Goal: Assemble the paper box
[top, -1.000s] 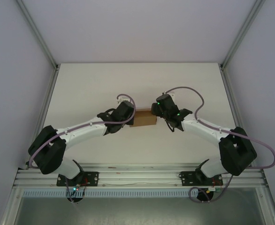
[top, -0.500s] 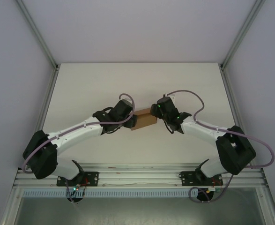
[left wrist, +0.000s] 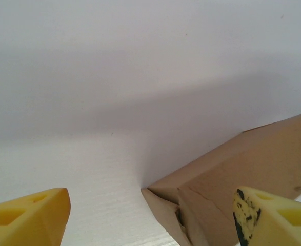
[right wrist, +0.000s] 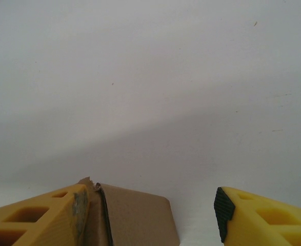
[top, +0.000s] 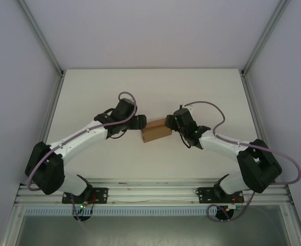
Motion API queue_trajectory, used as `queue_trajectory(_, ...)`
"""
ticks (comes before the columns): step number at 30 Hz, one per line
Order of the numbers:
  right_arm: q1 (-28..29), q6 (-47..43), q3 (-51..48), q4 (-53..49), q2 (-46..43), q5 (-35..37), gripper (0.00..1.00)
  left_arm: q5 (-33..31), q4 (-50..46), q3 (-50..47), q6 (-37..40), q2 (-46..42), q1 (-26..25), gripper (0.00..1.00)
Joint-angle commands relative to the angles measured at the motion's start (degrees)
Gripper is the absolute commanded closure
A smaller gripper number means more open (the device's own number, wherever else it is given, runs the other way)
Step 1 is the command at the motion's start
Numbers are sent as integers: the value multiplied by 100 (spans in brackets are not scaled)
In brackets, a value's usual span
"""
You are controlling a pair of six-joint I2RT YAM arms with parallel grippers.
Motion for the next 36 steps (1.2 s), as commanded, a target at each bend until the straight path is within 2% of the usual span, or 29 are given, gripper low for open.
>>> queue_trajectory(1,35,-51,-302,-957,131,-151,34,326,99,-229,-170,140,43,23)
queue_trajectory(4,35,-11,-310,-964,127,-144,34,547,325,-561,-219,40,43,28)
queue_trajectory(8,37,11,-381,-923,104,-105,34,475,576,-1091,-245,-204,43,31)
queue_trajectory(11,34,-31,-482,-888,94,-122,34,658,1143,-1642,-403,-363,42,38)
queue_trajectory(16,32,-242,-841,-412,-14,-281,36,567,2105,-2554,-318,-510,43,43)
queue_trajectory(19,11,-319,-1095,27,-82,-559,44,732,2721,-2979,-187,-538,34,49)
queue_trajectory(23,0,-358,-1323,577,-65,-1081,50,845,3357,-3370,-94,-538,8,54)
queue_trajectory(27,-8,-386,-1490,1005,-41,-1313,54,844,3869,-3660,32,-512,-96,55)
queue_trajectory(33,-9,-603,-1745,1476,-235,-1496,55,695,3865,-3597,62,-421,-281,54)
queue_trajectory(34,-10,-621,-1726,1450,-282,-1483,53,672,3833,-3558,55,-440,-295,53)
queue_trajectory(36,-5,-659,-1578,1236,-370,-1372,50,575,3672,-3398,33,-524,-308,44)
